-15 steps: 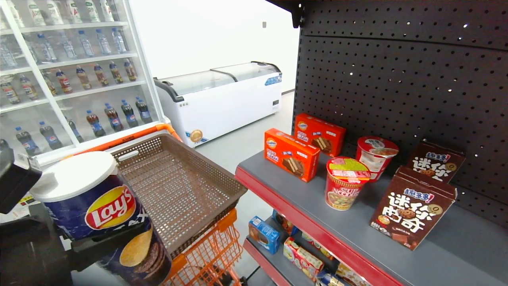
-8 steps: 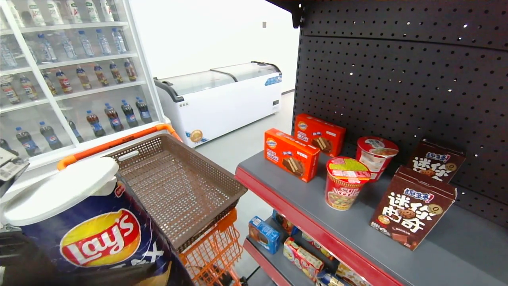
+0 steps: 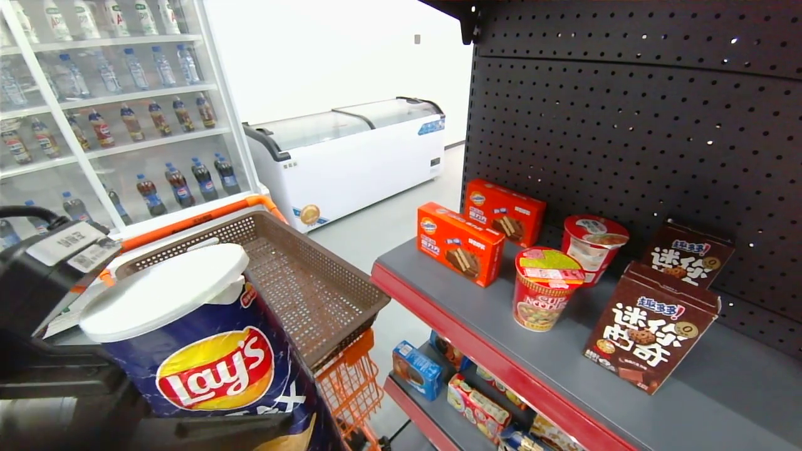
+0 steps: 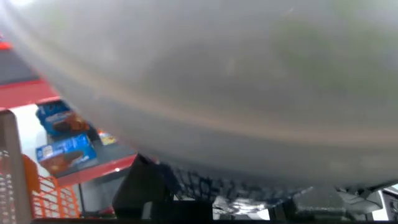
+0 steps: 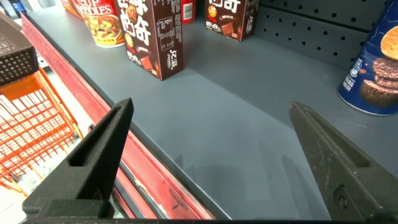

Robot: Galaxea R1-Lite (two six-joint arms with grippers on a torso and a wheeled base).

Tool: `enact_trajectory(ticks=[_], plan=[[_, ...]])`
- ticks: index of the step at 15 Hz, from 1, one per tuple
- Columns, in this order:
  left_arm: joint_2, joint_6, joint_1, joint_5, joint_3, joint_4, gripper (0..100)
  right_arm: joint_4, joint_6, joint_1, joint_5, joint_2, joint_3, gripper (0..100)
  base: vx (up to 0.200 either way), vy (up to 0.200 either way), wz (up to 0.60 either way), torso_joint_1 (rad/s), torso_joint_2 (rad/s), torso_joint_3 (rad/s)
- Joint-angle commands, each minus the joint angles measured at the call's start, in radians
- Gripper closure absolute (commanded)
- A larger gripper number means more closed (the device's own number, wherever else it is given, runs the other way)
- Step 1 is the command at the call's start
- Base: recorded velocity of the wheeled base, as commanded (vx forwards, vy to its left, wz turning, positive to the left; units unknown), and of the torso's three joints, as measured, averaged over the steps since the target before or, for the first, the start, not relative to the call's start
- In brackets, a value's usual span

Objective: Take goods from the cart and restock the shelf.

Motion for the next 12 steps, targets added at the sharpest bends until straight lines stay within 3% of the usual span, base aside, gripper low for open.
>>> enact_trajectory(ticks=[1, 4, 6, 12], plan=[[0.039, 0.002, -0.041, -0.005, 0.015, -0.003, 100, 0.0, 0.0, 0.0, 0.0, 0.002, 0.0, 0, 0.0, 0.0, 0.0, 0.0, 0.0, 0.0], [0.04, 0.017, -0.055, -0.005, 0.022, 0.004, 100, 0.0, 0.0, 0.0, 0.0, 0.002, 0.0, 0, 0.0, 0.0, 0.0, 0.0, 0.0, 0.0], [0.042, 0.046, -0.058, -0.005, 0.041, 0.007, 100, 0.0, 0.0, 0.0, 0.0, 0.002, 0.0, 0, 0.0, 0.0, -0.6, 0.002, 0.0, 0.007], [0.042, 0.054, -0.075, -0.004, 0.07, 0.006, 100, 0.0, 0.0, 0.0, 0.0, 0.002, 0.0, 0, 0.0, 0.0, -0.6, 0.002, 0.01, 0.004]])
